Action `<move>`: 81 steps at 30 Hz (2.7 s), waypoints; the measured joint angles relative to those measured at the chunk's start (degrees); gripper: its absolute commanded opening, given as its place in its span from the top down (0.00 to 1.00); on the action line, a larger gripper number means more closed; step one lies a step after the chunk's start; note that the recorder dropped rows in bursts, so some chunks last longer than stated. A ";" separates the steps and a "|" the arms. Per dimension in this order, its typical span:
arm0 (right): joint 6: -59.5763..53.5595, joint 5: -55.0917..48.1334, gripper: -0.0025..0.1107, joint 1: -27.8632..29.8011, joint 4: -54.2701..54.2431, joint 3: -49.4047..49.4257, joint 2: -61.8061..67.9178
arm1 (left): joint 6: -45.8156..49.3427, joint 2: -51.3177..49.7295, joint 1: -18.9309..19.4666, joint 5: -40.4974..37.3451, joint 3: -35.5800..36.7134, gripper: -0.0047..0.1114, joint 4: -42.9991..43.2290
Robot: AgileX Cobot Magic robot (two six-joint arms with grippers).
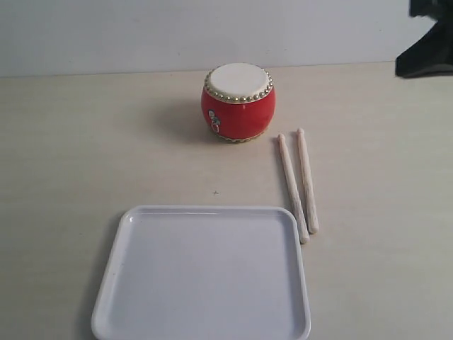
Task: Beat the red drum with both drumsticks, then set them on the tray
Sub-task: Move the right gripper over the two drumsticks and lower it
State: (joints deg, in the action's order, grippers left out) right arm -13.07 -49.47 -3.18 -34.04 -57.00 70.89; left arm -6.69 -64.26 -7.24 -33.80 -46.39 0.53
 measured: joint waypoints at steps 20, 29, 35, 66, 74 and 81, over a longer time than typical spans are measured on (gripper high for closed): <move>23.13 -2.81 0.76 -18.06 30.64 -13.90 32.88 | 14.20 -4.92 -0.04 -9.67 -0.15 0.96 -18.40; 27.62 1.11 0.72 -19.82 30.75 -15.23 39.26 | 14.81 -5.05 -0.04 -9.67 -0.15 0.96 -20.33; 31.36 3.43 0.72 -20.40 35.08 -15.45 40.44 | 16.33 -5.05 -0.04 -9.67 -0.15 0.96 -22.01; 38.26 8.50 0.72 -20.40 38.47 -15.68 47.14 | 16.77 -5.05 -0.04 -9.45 -0.15 0.96 -23.37; 38.58 8.75 0.72 -20.40 38.47 -15.68 48.06 | 16.77 -5.05 -0.04 -9.45 -0.15 0.96 -23.43; 38.83 8.75 0.72 -20.40 38.47 -15.68 48.06 | 16.77 -5.05 -0.04 -9.45 -0.15 0.96 -23.67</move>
State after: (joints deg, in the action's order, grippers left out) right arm 25.75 -40.71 -23.58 4.43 -72.68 118.96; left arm 10.09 -69.32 -7.29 -43.25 -46.54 -23.14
